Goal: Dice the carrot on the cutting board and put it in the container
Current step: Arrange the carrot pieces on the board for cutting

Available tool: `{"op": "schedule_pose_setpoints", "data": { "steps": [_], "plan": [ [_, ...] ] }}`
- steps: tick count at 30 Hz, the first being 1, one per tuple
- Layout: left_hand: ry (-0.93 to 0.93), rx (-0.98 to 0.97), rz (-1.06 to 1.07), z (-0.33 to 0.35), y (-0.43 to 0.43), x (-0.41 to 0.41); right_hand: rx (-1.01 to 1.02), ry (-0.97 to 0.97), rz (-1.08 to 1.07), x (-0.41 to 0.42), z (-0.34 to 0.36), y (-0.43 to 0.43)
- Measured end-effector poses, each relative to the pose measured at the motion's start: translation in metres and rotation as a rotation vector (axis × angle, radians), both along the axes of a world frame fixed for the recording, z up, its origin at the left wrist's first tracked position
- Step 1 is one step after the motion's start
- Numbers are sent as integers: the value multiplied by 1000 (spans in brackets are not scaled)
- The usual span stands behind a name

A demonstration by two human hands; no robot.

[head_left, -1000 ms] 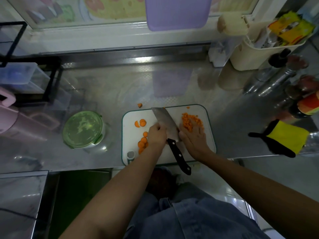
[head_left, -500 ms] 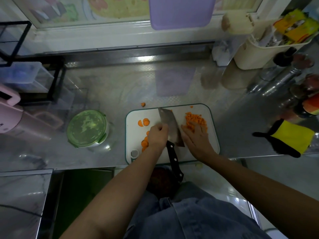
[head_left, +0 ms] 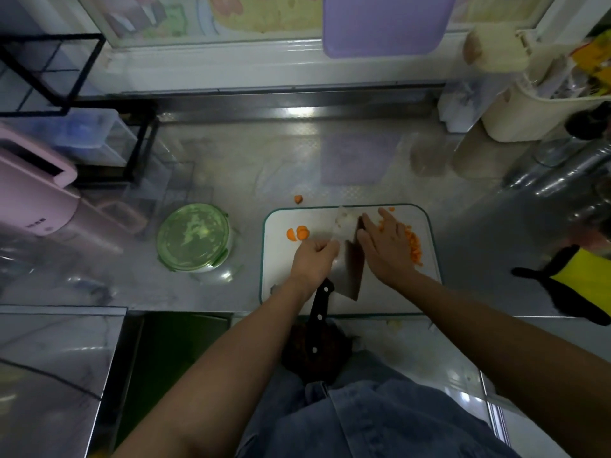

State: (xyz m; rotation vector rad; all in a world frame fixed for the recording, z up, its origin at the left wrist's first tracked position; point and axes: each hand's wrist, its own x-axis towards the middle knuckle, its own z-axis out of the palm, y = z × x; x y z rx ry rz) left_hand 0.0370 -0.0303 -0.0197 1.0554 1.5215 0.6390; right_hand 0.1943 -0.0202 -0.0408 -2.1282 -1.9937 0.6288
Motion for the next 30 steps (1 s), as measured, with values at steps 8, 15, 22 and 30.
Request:
{"op": "schedule_pose_setpoints", "data": {
  "steps": [8, 15, 22, 30],
  "plan": [
    [103, 17, 81, -5, 2, -6, 258, 71, -8, 8, 3, -1],
    [192, 33, 137, -2, 7, -7, -85, 432, 20, -19, 32, -21],
    [-18, 58, 85, 11, 1, -20, -276, 519, 20, -45, 33, -36],
    [629, 194, -319, -14, -27, -72, -16, 372, -160, -36, 7, -51]
  ]
}}
